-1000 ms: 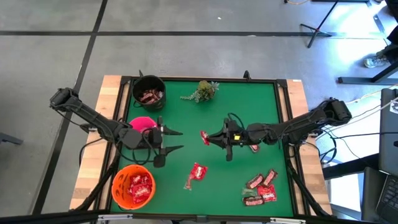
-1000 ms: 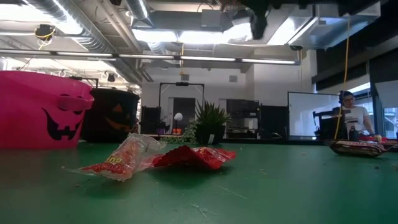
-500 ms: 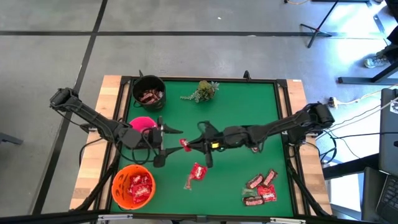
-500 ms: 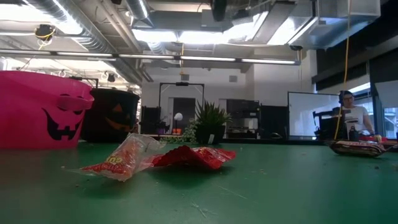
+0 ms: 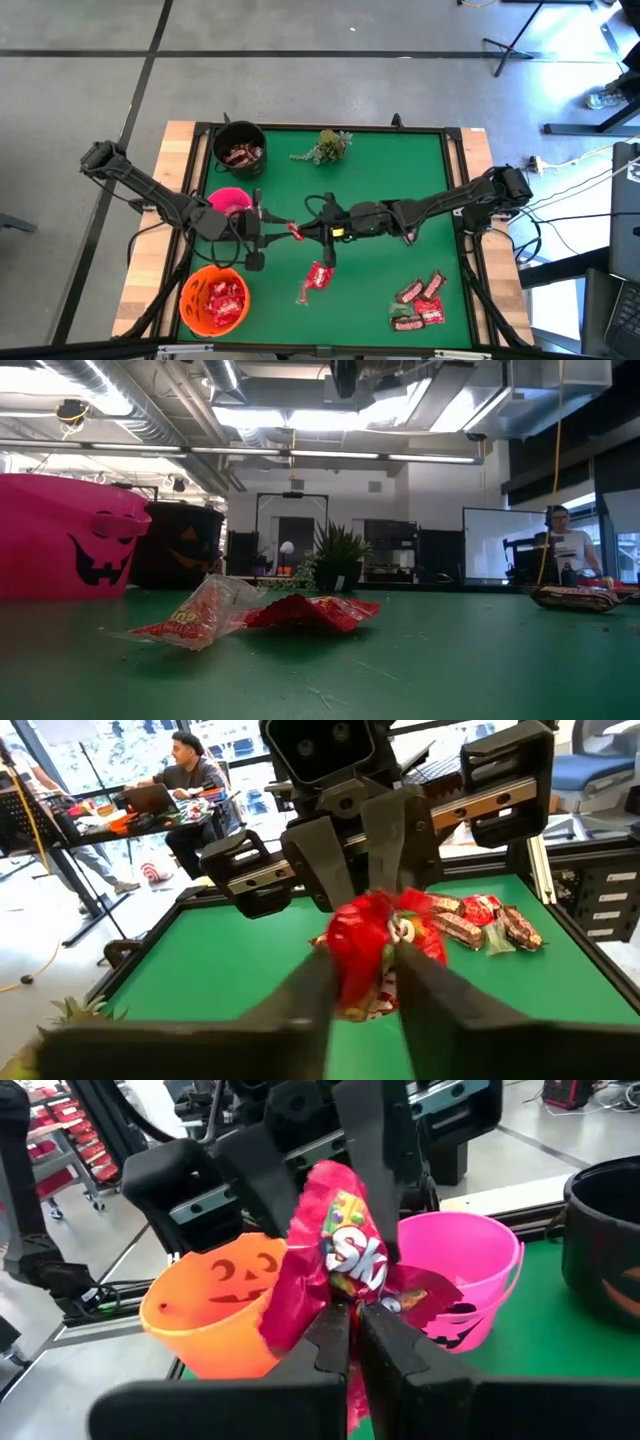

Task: Sort candy
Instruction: Put the red candy into the orange bucket

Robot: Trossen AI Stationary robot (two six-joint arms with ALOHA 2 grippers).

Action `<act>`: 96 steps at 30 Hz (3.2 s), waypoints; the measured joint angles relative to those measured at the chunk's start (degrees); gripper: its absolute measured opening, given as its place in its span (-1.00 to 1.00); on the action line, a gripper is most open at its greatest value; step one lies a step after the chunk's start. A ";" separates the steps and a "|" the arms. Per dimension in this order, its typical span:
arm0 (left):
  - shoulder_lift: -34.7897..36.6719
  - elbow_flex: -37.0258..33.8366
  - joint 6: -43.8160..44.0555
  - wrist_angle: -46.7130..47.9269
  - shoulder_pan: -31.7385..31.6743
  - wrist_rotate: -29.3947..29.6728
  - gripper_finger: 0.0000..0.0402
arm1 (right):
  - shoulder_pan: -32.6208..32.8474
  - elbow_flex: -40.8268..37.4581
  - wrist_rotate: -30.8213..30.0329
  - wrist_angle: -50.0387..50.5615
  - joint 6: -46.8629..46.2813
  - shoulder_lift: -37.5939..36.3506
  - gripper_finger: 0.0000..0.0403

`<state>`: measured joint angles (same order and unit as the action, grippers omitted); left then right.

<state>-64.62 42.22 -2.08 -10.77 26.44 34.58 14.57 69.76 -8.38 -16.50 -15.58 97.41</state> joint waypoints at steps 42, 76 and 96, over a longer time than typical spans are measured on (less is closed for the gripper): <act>5.81 8.74 42.49 42.68 38.51 -7.40 -1.00 | 2.08 0.00 -6.45 18.04 4.87 -6.64 -0.12; 5.84 8.66 36.12 42.32 37.27 18.78 -0.09 | 9.83 -0.12 -1.96 25.58 -0.72 11.43 -0.12; 5.75 8.63 35.90 42.22 33.93 21.58 -0.09 | 9.10 0.26 -4.17 23.57 -1.33 20.84 0.30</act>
<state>-58.87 50.85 33.82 31.45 60.36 56.16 23.67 70.02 -12.54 7.06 -16.91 118.24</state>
